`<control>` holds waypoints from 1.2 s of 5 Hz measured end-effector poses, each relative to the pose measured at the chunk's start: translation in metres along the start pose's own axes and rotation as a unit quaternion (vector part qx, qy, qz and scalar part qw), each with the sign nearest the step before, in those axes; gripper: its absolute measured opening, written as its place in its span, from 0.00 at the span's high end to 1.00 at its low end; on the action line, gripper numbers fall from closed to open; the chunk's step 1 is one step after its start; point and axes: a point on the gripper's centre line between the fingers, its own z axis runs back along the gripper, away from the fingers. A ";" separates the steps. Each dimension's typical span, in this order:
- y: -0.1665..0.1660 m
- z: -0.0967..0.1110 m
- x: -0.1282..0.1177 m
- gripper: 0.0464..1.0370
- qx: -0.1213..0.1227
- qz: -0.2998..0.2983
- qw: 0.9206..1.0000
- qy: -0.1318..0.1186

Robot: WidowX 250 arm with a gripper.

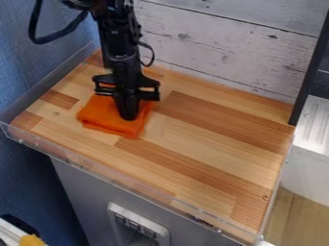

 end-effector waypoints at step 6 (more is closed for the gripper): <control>-0.096 0.078 -0.059 0.04 0.019 -0.136 0.991 0.009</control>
